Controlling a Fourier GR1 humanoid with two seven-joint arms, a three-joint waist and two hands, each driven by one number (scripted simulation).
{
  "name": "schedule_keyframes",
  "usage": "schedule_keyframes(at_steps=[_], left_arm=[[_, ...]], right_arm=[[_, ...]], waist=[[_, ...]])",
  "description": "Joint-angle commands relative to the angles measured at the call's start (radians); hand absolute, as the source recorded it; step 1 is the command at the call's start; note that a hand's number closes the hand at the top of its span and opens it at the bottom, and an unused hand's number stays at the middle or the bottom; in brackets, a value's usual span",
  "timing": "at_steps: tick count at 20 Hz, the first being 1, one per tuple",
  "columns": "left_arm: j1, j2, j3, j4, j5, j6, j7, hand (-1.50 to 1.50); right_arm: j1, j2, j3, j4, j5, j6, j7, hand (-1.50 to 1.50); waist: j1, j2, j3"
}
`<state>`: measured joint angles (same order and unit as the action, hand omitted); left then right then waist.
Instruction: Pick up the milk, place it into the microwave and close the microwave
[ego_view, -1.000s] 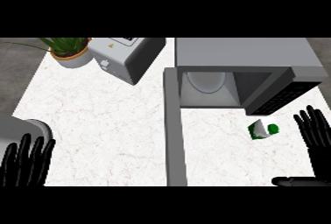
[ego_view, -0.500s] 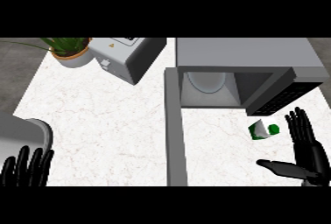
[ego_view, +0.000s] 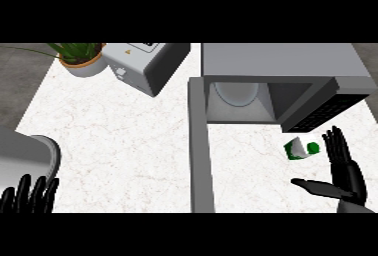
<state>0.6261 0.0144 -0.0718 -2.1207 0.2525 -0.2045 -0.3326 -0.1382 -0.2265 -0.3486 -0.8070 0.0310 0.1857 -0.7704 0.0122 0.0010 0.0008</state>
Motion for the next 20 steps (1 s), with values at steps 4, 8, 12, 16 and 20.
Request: schedule_keyframes(at_steps=[4,8,12,16,20], left_arm=[[0.016,0.007,0.006,0.028,0.008,-0.027,-0.029,-1.50],[0.088,-0.008,-0.028,-0.013,-0.034,-0.035,-0.074,-1.50],[0.024,-0.009,-0.003,0.061,-0.006,-0.041,-0.081,-1.50],[0.033,0.009,0.006,-0.035,0.014,-0.008,0.006,-1.50],[0.071,0.004,-0.007,0.015,0.005,-0.041,-0.058,-1.50]], right_arm=[[-0.108,-0.108,-0.048,0.359,0.026,0.036,-0.256,-1.50],[-0.139,-0.077,-0.028,0.450,0.051,-0.003,-0.323,-1.50],[-0.168,-0.124,-0.025,0.516,0.069,0.008,-0.363,-1.50],[-0.201,-0.091,-0.005,0.509,0.080,-0.014,-0.357,-1.50],[-0.207,-0.065,-0.007,0.545,0.081,-0.018,-0.405,-1.50]], waist=[[0.005,0.003,0.001],[0.006,0.002,0.001],[0.007,0.004,0.002],[0.005,0.003,0.002],[0.012,0.005,0.003]])
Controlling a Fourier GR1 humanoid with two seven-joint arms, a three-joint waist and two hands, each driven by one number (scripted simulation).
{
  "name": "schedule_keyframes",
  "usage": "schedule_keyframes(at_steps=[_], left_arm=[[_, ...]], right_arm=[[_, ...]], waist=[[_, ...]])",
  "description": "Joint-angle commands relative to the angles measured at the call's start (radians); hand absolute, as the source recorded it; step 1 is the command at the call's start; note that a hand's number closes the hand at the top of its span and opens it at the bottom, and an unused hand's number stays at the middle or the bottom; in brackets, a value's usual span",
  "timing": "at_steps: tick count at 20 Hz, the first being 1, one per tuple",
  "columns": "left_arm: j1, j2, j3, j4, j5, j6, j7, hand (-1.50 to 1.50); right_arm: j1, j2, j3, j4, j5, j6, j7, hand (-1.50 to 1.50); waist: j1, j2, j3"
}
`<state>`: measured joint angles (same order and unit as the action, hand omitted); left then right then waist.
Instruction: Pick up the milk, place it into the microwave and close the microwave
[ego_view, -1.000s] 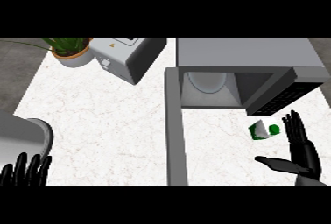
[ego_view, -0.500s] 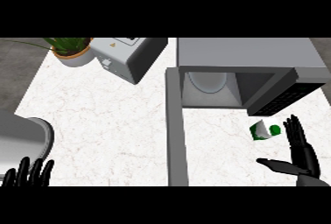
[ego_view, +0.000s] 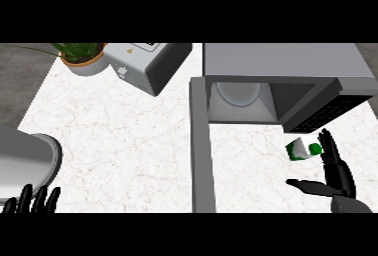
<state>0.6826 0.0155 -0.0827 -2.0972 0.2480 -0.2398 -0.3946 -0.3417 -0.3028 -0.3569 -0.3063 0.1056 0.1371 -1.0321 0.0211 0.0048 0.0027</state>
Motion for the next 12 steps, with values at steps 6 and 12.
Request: schedule_keyframes(at_steps=[6,12], left_arm=[[-0.025,0.015,0.041,-0.030,0.040,-0.003,0.022,-1.50],[0.035,0.002,0.003,-0.026,0.007,-0.026,-0.007,-1.50]], right_arm=[[-0.048,0.043,0.000,0.057,-0.005,0.024,-0.103,-1.50],[-0.109,0.005,-0.041,0.073,-0.037,-0.037,-0.055,-1.50]], waist=[[-0.001,0.001,0.000],[0.005,0.002,0.000]])
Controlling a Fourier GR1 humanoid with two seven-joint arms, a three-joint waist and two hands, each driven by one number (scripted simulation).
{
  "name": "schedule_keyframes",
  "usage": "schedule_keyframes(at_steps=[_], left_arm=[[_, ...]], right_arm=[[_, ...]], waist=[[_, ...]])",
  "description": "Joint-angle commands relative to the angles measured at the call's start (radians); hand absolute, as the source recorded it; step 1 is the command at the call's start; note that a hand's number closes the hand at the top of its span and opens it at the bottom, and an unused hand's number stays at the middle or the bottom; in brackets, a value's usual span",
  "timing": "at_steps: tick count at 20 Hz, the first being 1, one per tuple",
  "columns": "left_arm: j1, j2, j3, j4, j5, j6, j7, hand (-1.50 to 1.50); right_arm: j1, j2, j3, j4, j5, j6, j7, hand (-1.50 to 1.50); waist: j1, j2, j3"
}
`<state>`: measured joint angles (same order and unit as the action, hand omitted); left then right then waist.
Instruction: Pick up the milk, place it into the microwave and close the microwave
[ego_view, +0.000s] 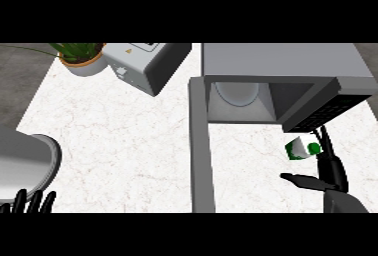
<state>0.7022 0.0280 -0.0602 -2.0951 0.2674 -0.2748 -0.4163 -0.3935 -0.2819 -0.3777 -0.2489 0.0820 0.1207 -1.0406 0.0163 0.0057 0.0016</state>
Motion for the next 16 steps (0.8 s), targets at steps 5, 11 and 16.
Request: schedule_keyframes(at_steps=[5,11,16], left_arm=[[0.025,-0.005,-0.023,-0.042,-0.012,0.001,0.017,-1.50],[-0.009,0.008,0.022,0.028,0.019,-0.023,-0.013,-1.50],[-0.058,0.005,0.020,0.029,0.013,0.001,0.027,-1.50]], right_arm=[[-0.052,0.008,0.012,-0.006,0.040,-0.170,-0.096,1.50],[-0.125,-0.004,-0.041,0.003,-0.003,-0.212,-0.037,1.50],[-0.136,0.110,-0.040,-0.004,-0.007,-0.271,-0.097,1.50]], waist=[[0.020,0.003,0.003],[0.020,0.003,0.002],[0.015,0.006,0.002]])
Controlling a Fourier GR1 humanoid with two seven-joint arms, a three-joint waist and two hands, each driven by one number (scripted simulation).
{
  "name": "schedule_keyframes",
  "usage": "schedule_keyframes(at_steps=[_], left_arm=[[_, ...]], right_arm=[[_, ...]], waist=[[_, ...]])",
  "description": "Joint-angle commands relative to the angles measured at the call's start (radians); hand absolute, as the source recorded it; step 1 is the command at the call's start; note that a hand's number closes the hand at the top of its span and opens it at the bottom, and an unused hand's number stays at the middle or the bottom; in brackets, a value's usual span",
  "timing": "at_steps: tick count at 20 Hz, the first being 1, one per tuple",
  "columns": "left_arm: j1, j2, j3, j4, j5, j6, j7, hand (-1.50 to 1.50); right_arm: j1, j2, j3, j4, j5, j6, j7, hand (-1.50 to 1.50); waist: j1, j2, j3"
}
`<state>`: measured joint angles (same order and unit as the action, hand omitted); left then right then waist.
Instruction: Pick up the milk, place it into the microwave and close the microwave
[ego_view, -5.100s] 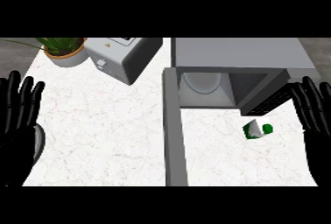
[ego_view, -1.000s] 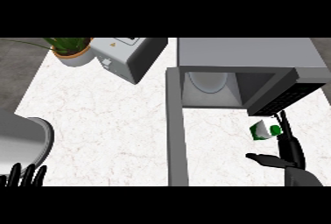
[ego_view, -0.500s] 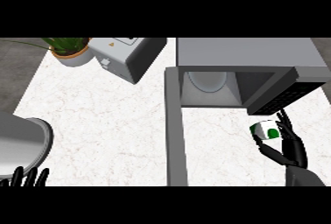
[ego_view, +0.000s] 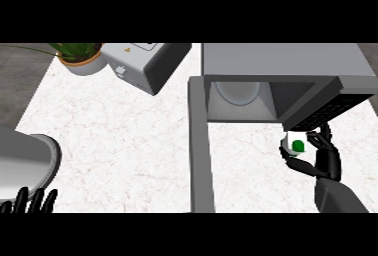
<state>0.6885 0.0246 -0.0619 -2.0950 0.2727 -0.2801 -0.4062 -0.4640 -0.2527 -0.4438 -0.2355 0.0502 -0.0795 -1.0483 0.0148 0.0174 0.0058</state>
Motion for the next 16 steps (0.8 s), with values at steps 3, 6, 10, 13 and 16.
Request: schedule_keyframes(at_steps=[3,6,10,13,16], left_arm=[[0.026,0.020,0.027,0.007,0.023,-0.035,-0.029,-1.50],[0.037,0.012,0.003,0.028,0.000,-0.036,-0.027,-1.50],[0.030,-0.006,-0.005,0.002,0.006,-0.014,-0.008,-1.50],[0.017,0.020,0.043,0.014,0.039,-0.026,-0.003,-1.50],[0.025,0.000,0.025,0.014,0.012,-0.007,-0.003,-1.50]], right_arm=[[-0.092,0.092,0.024,-0.031,0.020,-0.070,-0.079,1.50],[-0.076,0.159,0.022,-0.057,0.005,-0.077,-0.121,1.50],[-0.054,0.167,0.047,-0.079,0.013,-0.049,-0.117,1.50],[-0.055,0.174,0.053,-0.115,0.009,-0.075,-0.110,1.50],[-0.020,0.212,0.071,-0.160,0.007,-0.075,-0.120,1.50]], waist=[[0.032,-0.009,-0.002],[0.018,-0.014,-0.004],[0.003,-0.018,-0.005],[-0.006,-0.020,-0.006],[-0.016,-0.024,-0.007]])
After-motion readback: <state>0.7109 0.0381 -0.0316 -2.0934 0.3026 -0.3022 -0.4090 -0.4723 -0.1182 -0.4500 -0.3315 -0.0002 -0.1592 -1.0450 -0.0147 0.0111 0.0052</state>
